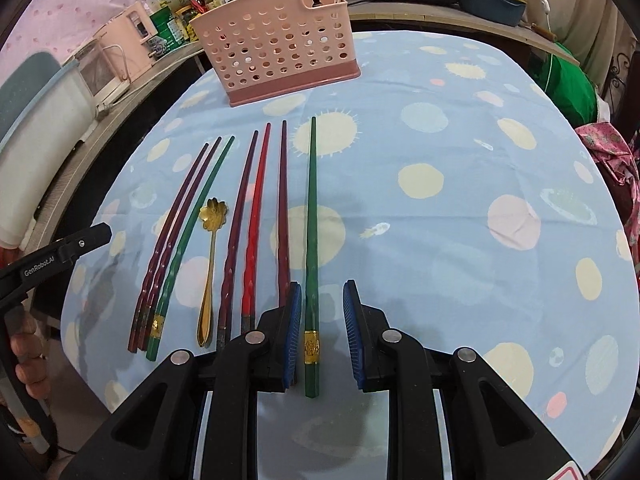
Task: Organize utensils
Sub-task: 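Move the left tool to a dark red chopstick while the right tool moves to the green chopstick, then close the left tool on the dark red chopstick while the right tool grasps the green chopstick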
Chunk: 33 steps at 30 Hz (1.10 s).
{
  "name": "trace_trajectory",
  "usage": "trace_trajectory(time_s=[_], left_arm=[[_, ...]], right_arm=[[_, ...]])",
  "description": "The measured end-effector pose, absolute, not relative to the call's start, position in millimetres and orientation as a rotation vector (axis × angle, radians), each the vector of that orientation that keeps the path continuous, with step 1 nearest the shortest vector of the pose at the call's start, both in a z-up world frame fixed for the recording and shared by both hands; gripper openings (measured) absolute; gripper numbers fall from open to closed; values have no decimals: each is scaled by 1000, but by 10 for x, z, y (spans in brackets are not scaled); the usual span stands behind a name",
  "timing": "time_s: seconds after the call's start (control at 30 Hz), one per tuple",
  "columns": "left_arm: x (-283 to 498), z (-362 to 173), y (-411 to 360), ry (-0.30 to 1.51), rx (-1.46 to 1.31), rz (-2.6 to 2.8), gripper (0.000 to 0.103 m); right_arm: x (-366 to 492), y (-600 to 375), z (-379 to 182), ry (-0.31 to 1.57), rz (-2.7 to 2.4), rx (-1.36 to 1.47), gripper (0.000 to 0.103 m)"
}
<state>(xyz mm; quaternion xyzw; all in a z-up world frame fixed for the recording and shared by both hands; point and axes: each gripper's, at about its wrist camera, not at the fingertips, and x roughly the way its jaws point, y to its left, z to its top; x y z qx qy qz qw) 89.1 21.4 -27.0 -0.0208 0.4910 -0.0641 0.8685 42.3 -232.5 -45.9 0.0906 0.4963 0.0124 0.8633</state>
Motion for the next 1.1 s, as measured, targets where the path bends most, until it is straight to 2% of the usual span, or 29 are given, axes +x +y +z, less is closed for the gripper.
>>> trace_trajectory(time_s=[0.53, 1.1], left_arm=[[777, -444, 155, 1078, -33, -147, 37], [607, -554, -22, 1126, -6, -215, 37]], right_arm=[[395, -2258, -606, 1067, 35, 155, 21], [371, -2246, -626, 1046, 11, 106, 10]])
